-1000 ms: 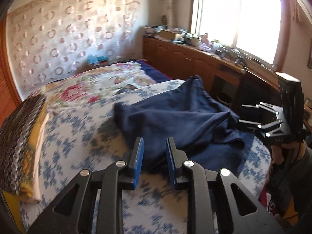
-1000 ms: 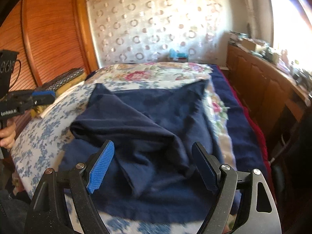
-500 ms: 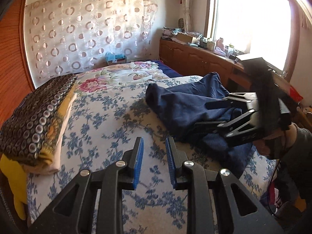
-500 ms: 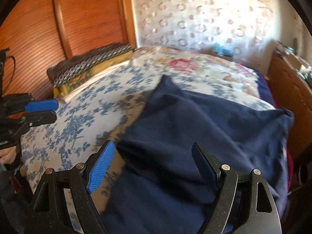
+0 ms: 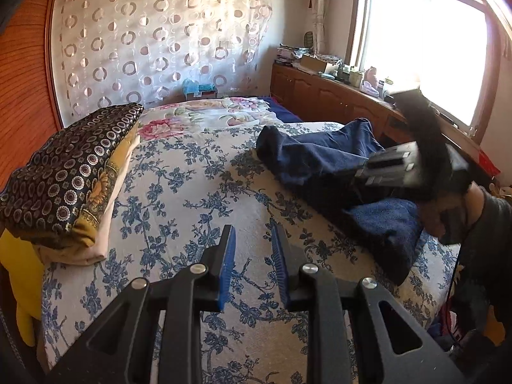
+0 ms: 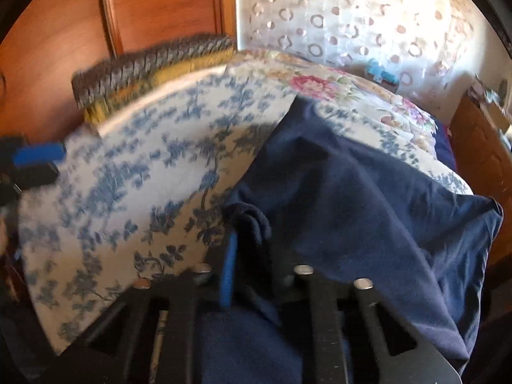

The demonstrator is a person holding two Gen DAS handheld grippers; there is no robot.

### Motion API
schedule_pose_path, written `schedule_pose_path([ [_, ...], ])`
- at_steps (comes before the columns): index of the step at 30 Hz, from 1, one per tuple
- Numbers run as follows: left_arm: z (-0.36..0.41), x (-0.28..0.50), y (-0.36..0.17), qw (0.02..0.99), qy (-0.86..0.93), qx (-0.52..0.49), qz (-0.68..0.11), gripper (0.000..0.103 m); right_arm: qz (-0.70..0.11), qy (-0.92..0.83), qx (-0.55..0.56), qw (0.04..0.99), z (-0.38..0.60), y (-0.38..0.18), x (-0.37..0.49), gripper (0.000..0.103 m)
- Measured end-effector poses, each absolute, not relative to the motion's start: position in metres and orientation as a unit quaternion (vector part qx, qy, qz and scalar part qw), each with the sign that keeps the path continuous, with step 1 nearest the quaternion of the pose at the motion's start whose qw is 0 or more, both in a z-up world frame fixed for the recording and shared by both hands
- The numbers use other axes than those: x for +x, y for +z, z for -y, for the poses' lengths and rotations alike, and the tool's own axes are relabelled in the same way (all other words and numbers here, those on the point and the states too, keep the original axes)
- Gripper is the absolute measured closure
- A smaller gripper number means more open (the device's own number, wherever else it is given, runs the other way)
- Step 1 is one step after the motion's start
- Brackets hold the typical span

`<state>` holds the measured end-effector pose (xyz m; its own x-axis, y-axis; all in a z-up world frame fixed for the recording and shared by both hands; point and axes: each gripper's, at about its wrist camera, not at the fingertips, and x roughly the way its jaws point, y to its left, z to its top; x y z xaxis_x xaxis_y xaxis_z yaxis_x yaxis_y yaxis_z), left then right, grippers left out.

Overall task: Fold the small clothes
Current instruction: 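Fold the shirt over with the right gripper while the left gripper releases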

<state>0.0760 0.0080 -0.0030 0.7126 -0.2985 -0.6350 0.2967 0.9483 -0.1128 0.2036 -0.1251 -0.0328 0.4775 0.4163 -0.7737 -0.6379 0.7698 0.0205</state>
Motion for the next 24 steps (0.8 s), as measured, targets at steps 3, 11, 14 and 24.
schedule_pose_path([
  [3,-0.006,0.077,-0.007,0.924,-0.163,-0.002,-0.346,0.081,-0.385,0.311,-0.097,0.863,0.147,-0.012,0.210,0.100],
  [11,0.000,0.079,-0.008,0.922,-0.169,0.000,-0.349,0.081,-0.338,0.233,-0.058,0.910,0.204,0.044,0.255,0.101],
  [14,0.003,0.079,-0.009,0.921,-0.173,0.001,-0.348,0.081,-0.335,0.176,-0.052,0.924,0.230,0.058,0.286,0.101],
  [24,0.022,0.077,-0.014,0.917,-0.186,0.014,-0.353,0.081,-0.390,0.053,-0.002,0.919,0.310,0.042,0.334,0.078],
])
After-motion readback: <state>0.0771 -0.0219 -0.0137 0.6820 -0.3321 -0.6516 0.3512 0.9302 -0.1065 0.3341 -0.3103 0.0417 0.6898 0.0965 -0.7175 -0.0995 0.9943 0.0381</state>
